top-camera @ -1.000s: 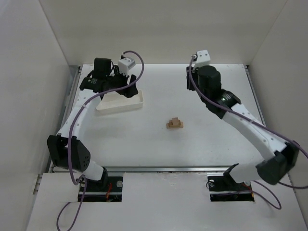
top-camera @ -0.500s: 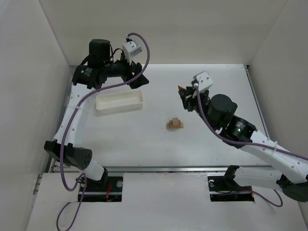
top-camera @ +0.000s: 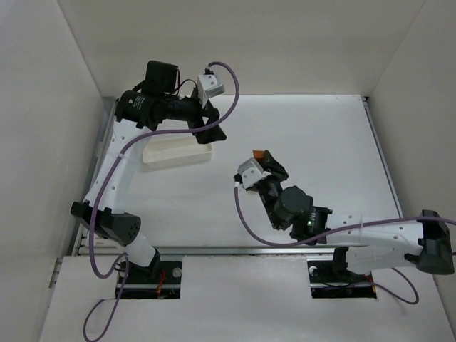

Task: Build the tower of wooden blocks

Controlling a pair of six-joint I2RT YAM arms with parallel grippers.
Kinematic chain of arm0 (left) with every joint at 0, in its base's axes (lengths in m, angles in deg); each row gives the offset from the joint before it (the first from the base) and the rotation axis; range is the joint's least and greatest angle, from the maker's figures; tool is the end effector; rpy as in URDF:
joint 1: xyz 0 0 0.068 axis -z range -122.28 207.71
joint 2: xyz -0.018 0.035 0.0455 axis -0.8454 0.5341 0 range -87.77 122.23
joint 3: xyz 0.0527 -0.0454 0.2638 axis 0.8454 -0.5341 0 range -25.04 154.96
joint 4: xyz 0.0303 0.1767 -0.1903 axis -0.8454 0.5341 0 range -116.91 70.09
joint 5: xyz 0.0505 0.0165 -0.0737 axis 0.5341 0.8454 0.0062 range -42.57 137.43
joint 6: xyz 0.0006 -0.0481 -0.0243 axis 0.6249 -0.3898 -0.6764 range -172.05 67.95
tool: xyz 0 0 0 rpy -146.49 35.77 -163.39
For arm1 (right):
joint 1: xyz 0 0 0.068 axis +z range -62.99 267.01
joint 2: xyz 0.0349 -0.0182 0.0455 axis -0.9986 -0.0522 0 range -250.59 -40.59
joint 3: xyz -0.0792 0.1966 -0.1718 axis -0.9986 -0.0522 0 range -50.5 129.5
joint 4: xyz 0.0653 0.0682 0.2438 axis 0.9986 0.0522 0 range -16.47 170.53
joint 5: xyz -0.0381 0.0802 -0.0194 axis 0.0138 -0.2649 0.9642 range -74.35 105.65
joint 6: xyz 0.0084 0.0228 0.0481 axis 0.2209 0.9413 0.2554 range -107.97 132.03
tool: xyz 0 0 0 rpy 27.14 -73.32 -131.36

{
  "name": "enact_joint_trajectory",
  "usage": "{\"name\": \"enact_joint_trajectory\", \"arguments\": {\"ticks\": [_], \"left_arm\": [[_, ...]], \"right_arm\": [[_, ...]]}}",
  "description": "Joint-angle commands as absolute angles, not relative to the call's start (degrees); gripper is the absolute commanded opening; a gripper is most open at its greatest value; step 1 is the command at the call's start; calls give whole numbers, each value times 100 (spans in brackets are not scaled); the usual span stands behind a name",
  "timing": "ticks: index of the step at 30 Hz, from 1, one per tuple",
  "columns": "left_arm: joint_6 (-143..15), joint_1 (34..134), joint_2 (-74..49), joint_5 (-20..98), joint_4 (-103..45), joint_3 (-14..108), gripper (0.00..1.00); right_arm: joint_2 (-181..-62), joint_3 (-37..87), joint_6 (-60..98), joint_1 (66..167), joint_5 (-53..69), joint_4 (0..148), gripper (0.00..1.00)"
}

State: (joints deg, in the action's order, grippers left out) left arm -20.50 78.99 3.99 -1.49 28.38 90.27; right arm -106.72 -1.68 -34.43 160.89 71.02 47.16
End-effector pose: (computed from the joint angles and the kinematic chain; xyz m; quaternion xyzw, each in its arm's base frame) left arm 0.2805 -0.1380 0.4790 0.5342 0.6225 -0.3205 0.4737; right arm 0.0998 0.2396 0.3542 -0.3228 0.5925 -0.1333 0.7259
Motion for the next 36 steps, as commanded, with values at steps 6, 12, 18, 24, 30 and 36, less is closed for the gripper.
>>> {"name": "enact_joint_trajectory", "arguments": {"ticks": [6,12,18,24,30,36], "left_arm": [[-1075,7898,-6,-398,3013,8438,79],[-1135,7898,327,-20,3013,9244,79],[-1559,7661,171,-573,2266,9256,79],[-679,8293,38,40,2952,8835,80],[-494,8522,-24,384,2952,9193,85],[-12,8759,90,488,3495,9493,88]], "right_arm": [[-11221,-505,-5817,16452,7796,1537,0],[-11969,-1033,-7463,16523,7568,-1457,0],[-11032,-910,-5561,16725,7682,1055,0],[-11406,-1181,-6344,16988,7823,702,0],[-13190,-1377,-9432,16910,7383,-3045,0],[-13297,-1306,-9256,16848,7488,-3045,0]]}}
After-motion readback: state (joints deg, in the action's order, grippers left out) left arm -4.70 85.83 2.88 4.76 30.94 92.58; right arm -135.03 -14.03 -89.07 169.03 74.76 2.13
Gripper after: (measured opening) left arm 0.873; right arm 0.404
